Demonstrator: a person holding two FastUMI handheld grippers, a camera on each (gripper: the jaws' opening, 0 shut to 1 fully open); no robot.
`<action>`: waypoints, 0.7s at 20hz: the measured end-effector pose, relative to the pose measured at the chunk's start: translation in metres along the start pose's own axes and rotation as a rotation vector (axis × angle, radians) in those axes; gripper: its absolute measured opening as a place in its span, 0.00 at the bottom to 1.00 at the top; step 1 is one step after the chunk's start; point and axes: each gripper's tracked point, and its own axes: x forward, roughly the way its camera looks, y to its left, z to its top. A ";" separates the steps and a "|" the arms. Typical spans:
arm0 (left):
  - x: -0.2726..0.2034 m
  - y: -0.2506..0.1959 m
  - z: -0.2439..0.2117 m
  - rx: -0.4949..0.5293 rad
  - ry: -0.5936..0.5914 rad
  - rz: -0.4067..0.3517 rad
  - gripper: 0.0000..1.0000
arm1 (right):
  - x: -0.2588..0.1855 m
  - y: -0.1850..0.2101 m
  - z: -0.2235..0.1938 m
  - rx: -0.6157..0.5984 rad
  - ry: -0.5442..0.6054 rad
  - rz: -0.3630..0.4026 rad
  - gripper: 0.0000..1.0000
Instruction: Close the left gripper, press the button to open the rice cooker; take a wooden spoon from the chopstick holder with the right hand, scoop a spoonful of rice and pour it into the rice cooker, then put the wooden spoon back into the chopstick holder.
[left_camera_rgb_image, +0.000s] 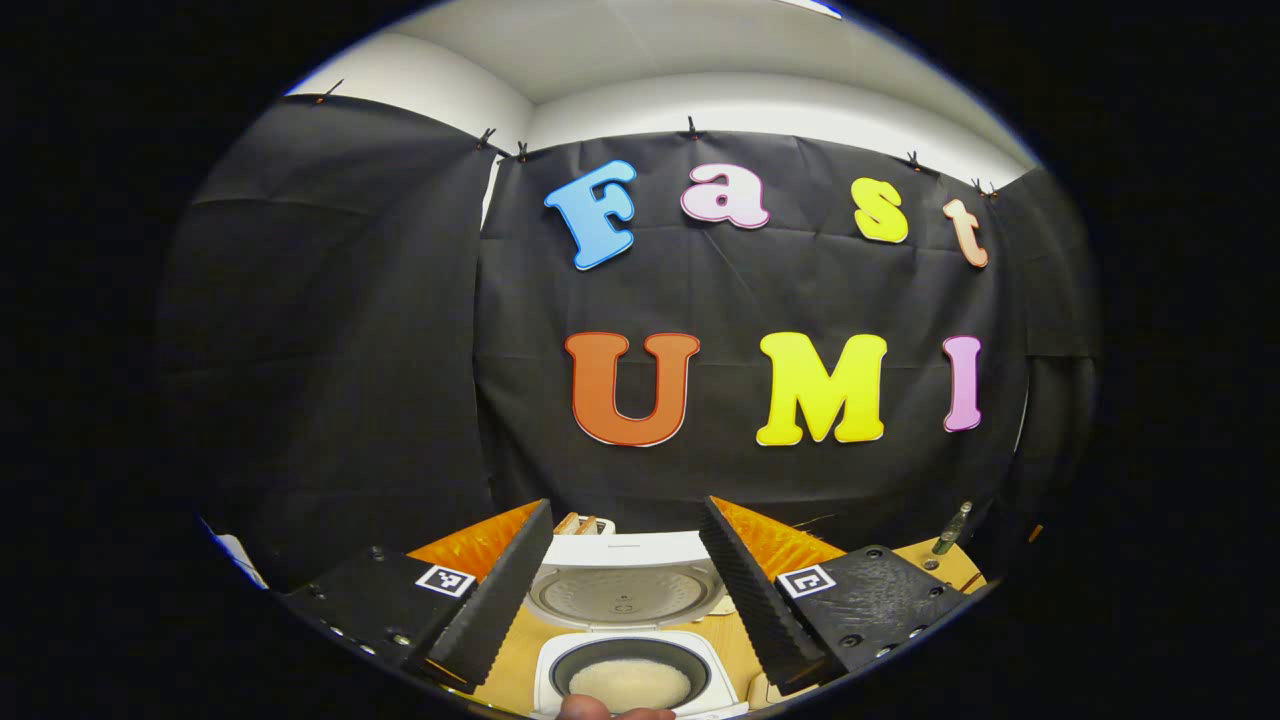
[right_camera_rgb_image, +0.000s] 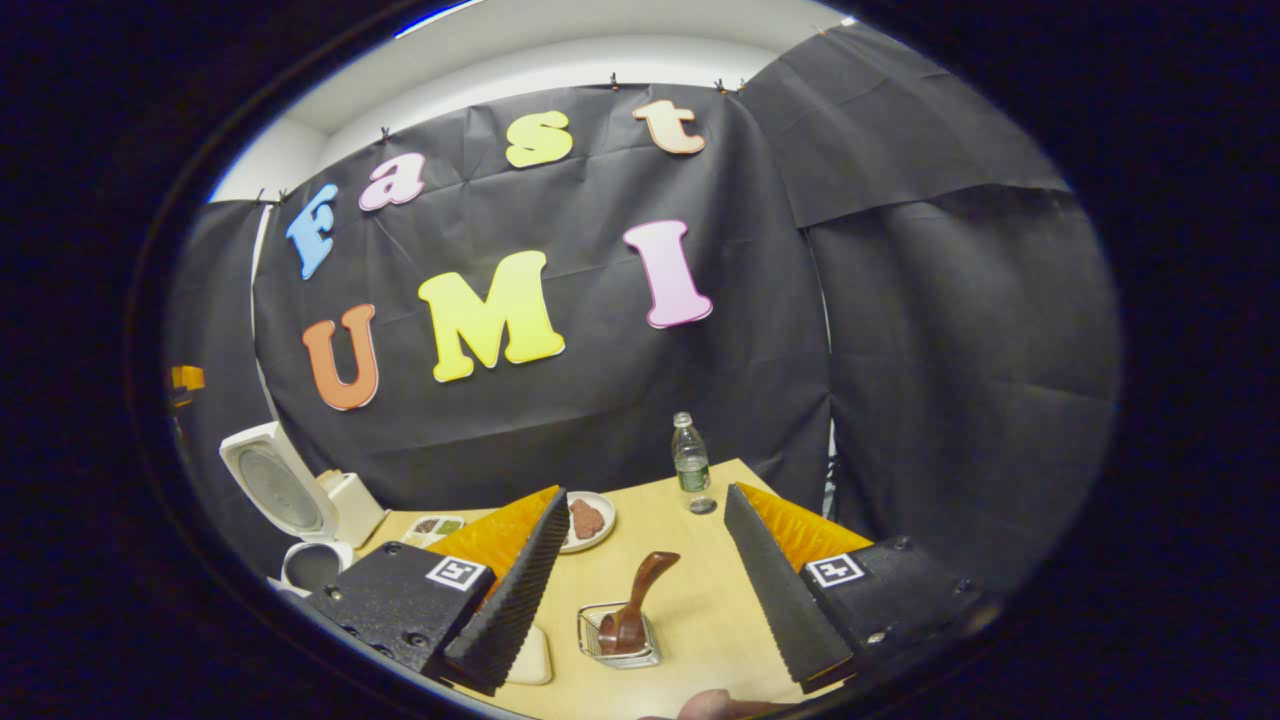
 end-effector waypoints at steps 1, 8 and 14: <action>0.011 0.000 -0.003 -0.012 0.013 -0.005 0.94 | -0.012 -0.005 0.002 -0.004 -0.008 -0.023 1.00; 0.082 0.003 -0.041 0.021 0.103 -0.007 0.94 | -0.079 -0.044 -0.010 0.020 -0.004 -0.181 1.00; 0.114 0.001 -0.078 0.027 0.232 -0.010 0.94 | -0.105 -0.047 -0.022 0.036 0.016 -0.233 0.99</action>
